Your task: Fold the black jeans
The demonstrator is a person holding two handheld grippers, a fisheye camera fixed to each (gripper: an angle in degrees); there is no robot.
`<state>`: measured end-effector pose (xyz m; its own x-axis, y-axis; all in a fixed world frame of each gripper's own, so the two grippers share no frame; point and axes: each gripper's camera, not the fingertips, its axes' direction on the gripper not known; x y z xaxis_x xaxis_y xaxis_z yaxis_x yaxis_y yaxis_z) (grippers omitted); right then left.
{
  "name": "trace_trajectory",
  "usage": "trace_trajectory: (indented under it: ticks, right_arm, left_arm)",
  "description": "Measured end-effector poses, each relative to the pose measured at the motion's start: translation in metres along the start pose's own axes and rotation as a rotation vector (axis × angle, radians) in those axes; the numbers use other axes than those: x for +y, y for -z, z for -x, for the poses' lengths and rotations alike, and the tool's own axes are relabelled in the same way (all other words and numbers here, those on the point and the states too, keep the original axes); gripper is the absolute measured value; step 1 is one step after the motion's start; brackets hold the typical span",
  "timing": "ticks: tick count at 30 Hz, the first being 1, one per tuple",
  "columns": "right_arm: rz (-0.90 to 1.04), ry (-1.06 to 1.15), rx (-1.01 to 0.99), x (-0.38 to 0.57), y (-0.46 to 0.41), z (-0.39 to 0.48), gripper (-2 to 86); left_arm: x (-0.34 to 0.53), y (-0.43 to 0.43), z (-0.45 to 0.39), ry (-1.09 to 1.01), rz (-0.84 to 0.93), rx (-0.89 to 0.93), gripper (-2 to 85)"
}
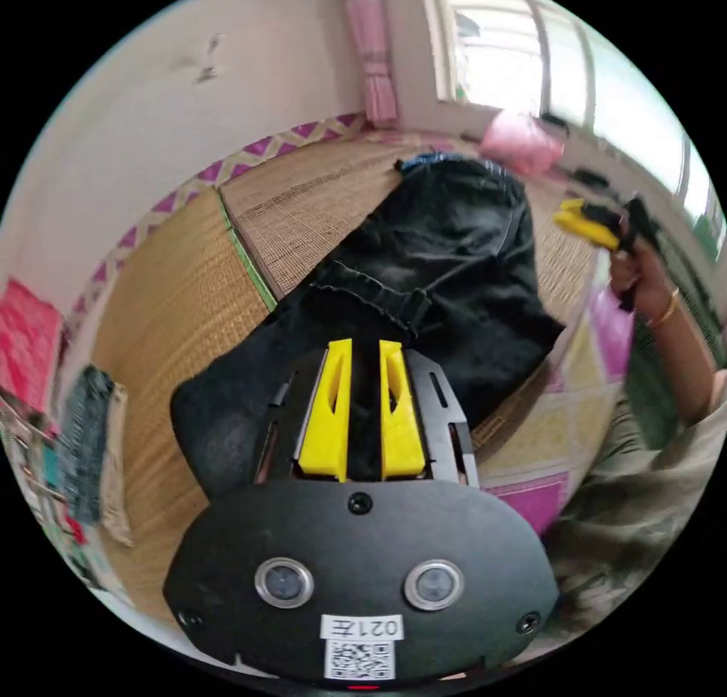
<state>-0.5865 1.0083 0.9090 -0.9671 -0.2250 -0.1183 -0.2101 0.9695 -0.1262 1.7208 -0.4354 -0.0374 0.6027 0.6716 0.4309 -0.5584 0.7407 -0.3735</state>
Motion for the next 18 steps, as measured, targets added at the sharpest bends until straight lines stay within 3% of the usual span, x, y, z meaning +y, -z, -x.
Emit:
trace_trajectory:
  ticks: [5, 8, 13, 18]
  right_arm:
    - [-0.023, -0.02, -0.044, 0.03, 0.004, -0.01, 8.4]
    - [-0.039, -0.039, -0.058, 0.042, 0.015, -0.024, 7.9]
    - [-0.07, -0.074, -0.088, 0.053, 0.034, -0.05, 7.4]
    - [-0.088, -0.099, -0.119, 0.055, 0.048, -0.069, 7.0]
  left_arm:
    - [-0.024, -0.03, -0.051, -0.166, 0.059, -0.204, 7.9]
    - [-0.017, -0.032, -0.047, -0.162, 0.057, -0.179, 7.5]
    - [-0.001, -0.012, -0.015, -0.071, 0.0, 0.067, 9.2]
    - [0.002, -0.061, -0.039, -0.178, 0.107, -0.026, 8.2]
